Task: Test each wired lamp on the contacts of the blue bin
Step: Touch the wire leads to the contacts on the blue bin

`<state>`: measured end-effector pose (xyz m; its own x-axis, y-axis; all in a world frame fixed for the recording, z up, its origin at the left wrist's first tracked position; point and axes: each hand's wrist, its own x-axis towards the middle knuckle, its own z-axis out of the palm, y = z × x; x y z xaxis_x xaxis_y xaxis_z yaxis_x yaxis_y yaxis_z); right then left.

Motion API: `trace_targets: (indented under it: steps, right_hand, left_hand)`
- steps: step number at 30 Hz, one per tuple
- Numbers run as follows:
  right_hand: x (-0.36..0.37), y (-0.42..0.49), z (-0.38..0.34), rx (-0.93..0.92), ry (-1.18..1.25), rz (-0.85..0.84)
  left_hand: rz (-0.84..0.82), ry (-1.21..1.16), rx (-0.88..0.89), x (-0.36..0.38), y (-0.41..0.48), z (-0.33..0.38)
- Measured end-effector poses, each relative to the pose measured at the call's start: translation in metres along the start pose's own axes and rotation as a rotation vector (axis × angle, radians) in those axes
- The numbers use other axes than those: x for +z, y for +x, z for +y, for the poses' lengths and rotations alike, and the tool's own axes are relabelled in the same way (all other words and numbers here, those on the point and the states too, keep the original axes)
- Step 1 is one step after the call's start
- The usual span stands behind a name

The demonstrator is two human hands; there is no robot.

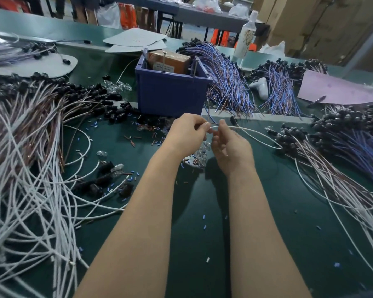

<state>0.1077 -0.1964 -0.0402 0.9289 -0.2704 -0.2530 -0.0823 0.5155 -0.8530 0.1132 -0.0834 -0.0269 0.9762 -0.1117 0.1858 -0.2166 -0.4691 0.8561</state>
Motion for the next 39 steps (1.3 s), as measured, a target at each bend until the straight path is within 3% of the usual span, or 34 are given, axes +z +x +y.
trace_targets:
  steps: [3, 6, 13, 19, 24, 33, 39]
  right_hand:
    - [0.001, -0.001, 0.001, 0.071, -0.054, -0.102]
    - [0.002, -0.001, 0.001, 0.043, 0.058, -0.148]
    - [0.003, 0.001, 0.003, -0.109, 0.063, -0.128]
    - [-0.009, 0.007, -0.007, -0.155, 0.185, -0.005]
    - [-0.005, 0.004, -0.003, -0.154, 0.097, -0.037]
    - [-0.003, 0.004, -0.001, -0.188, 0.057, -0.061]
    - [-0.005, 0.004, -0.001, -0.197, 0.062, -0.063]
  left_hand:
    - [-0.008, 0.017, 0.017, 0.0, 0.0, 0.0]
    - [-0.038, 0.021, 0.015, 0.0, -0.001, 0.001]
    - [-0.068, 0.014, -0.031, -0.001, 0.0, 0.002]
    - [-0.045, -0.095, -0.095, -0.014, -0.001, -0.006]
    - [0.02, 0.02, -0.157, -0.012, -0.001, -0.004]
    - [-0.081, -0.127, -0.1, -0.01, -0.004, 0.005]
    - [-0.054, -0.143, -0.088, -0.01, -0.004, 0.006]
